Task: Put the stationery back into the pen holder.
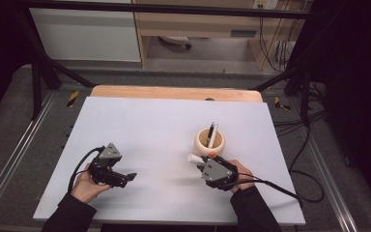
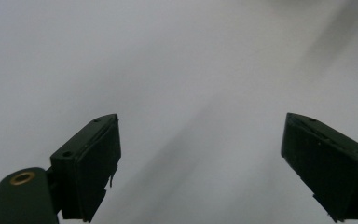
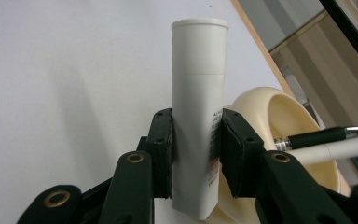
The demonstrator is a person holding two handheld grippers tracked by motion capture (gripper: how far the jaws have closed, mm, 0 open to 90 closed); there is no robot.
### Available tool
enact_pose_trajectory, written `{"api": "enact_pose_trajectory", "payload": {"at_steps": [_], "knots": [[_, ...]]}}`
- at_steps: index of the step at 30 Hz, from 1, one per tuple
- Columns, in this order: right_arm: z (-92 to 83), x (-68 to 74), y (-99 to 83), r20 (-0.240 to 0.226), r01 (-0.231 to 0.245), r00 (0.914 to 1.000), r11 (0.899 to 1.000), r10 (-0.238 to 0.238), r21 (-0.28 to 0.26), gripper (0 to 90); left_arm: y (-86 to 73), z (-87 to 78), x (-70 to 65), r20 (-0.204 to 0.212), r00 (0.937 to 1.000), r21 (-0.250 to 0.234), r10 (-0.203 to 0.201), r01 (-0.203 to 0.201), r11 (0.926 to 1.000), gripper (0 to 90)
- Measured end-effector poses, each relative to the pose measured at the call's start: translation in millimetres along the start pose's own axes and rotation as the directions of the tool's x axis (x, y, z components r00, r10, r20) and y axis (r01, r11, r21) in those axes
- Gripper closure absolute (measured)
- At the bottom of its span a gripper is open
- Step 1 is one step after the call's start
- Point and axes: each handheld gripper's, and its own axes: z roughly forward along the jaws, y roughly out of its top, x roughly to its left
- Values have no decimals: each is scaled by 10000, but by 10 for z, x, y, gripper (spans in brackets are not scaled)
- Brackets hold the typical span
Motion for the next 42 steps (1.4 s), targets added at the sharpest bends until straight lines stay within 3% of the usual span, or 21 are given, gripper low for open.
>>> {"api": "enact_pose_trajectory", "payload": {"at_steps": [4,7,8,9,12,17,22,27,28,29,30,33,38,42], "knots": [[-31,-64,-25,-18,-985,9951,9948,985,-268,672,-112,-43,81,-195,9991,-197,-368,364,9991,114],[-57,-98,-42,-37,-1709,9853,9840,1709,-499,672,-175,-72,124,-381,9978,-340,-539,526,9980,115],[-57,-98,-42,-37,-1709,9853,9840,1709,-499,672,-196,-79,133,-444,9974,-395,-565,547,9977,115],[-75,-118,-46,-63,-2173,9761,9740,2173,-638,672,-217,-84,141,-469,9972,-423,-589,569,9975,115],[-105,-148,-33,-101,-2721,9622,9590,2722,-797,672,-287,-97,158,-550,9962,-553,-676,645,9964,115],[-154,-233,-14,-162,-3763,9262,9205,3768,-1054,672,-398,-129,203,-704,9935,-721,-892,841,9939,115],[-168,-298,-9,-111,-4293,9022,8954,4311,-1178,672,-481,-145,248,-815,9907,-777,-1090,1027,9917,115],[-151,-370,0,-137,-4967,8664,8584,4992,-1286,672,-505,-143,270,-822,9889,-798,-1235,1170,9899,115],[-151,-370,0,-137,-4967,8664,8584,4992,-1286,672,-504,-143,268,-824,9891,-804,-1224,1158,9900,115],[-145,-405,5,-160,-5260,8481,8381,5295,-1449,672,-503,-142,266,-830,9891,-818,-1215,1148,9900,115],[-143,-426,6,-182,-5385,8397,8280,5427,-1562,672,-504,-138,262,-844,9891,-834,-1206,1136,9900,115],[-127,-489,17,-248,-5886,8035,7875,5948,-1824,672,-508,-134,261,-844,9888,-875,-1234,1161,9894,115],[-61,-554,17,-107,-6303,7679,7525,6405,-1909,671,-517,-115,260,-802,9891,-778,-1236,1174,9900,115],[16,-590,13,-42,-6469,7513,7352,6599,-2027,672,-517,-112,259,-794,9894,-777,-1219,1158,9902,115]]}}
